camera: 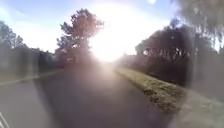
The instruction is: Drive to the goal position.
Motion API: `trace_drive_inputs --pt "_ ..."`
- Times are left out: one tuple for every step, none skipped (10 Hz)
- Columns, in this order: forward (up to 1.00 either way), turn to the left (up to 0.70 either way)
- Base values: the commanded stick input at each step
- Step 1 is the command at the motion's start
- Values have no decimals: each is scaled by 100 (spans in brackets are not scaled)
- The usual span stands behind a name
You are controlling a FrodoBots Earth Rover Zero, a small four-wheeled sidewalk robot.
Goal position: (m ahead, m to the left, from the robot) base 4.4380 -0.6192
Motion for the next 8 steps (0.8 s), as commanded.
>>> trace_drive_inputs --pt "100 0" --pt "100 0" --pt "100 0" --pt "100 0" --pt "100 0" --pt "100 0" --pt "100 0" --pt "100 0"
